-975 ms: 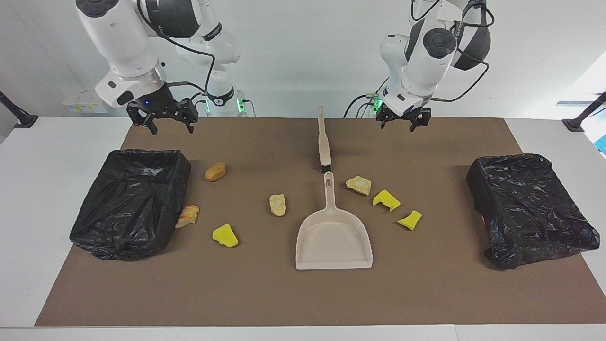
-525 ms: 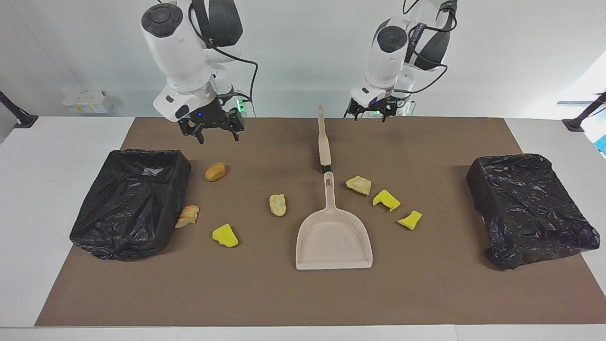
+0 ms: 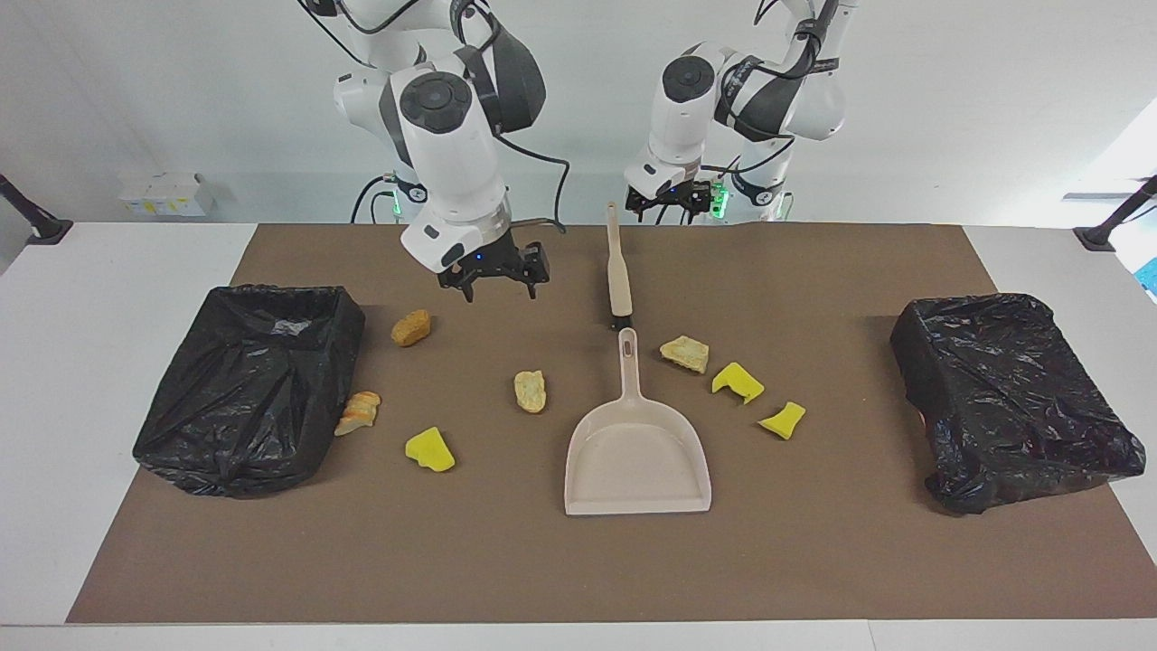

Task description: Sweep and dump trash in bin

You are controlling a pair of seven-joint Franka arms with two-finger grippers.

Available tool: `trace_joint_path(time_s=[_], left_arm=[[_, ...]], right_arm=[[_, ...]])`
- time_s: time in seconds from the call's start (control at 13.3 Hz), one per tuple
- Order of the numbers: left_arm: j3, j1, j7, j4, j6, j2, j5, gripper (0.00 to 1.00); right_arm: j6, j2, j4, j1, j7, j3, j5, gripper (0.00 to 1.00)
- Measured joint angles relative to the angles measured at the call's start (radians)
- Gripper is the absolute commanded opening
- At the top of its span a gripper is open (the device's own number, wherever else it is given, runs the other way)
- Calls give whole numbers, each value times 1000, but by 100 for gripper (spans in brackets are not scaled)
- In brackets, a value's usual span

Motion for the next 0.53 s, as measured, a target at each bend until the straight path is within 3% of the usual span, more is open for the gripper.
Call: trace_joint_path(time_s=[0.22, 0.53], left_arm=[[1, -28, -14, -11, 32, 26, -9, 100], [0, -85, -71, -26, 129, 74, -60, 100]], right_arm=[[49, 124, 135, 55, 90, 0, 9, 100], [163, 257, 222, 125, 133, -1, 12, 100]])
